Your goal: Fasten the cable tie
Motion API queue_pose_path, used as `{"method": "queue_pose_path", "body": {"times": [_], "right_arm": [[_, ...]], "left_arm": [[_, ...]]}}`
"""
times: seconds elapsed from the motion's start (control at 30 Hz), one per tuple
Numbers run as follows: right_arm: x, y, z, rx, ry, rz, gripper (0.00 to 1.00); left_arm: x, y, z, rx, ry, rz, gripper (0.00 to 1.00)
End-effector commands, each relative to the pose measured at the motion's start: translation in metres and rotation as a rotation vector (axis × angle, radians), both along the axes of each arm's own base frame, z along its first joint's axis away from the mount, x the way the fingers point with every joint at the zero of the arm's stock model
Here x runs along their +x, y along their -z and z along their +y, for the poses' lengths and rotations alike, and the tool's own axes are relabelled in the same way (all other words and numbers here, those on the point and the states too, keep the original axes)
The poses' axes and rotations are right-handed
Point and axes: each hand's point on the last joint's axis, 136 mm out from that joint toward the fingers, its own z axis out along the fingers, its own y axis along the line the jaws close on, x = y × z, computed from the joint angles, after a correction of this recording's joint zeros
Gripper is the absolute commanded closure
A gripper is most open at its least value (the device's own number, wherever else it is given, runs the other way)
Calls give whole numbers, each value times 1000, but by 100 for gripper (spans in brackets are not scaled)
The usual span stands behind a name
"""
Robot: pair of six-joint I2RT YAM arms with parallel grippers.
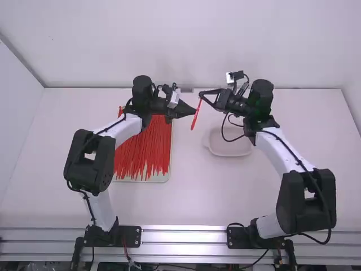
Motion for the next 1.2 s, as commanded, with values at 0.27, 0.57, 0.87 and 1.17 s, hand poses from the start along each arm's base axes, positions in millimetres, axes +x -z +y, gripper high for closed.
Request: {"method": "queue_pose_path", "body": {"times": [0.27, 0.57, 0.87, 1.17], "right_arm": [[20, -64, -10, 6, 74, -173, 100], [20, -66, -10, 11, 75, -150, 100], [17, -66, -9, 12, 53, -148, 100], [15, -66, -16, 13, 37, -146, 100]], "left_arm": [[-30, 19, -10, 8, 102, 59, 98], [-31, 21, -10, 9, 101, 64, 98], [-30, 18, -10, 3, 99, 37, 98], [-16, 13, 9, 3, 50, 64, 96]]}}
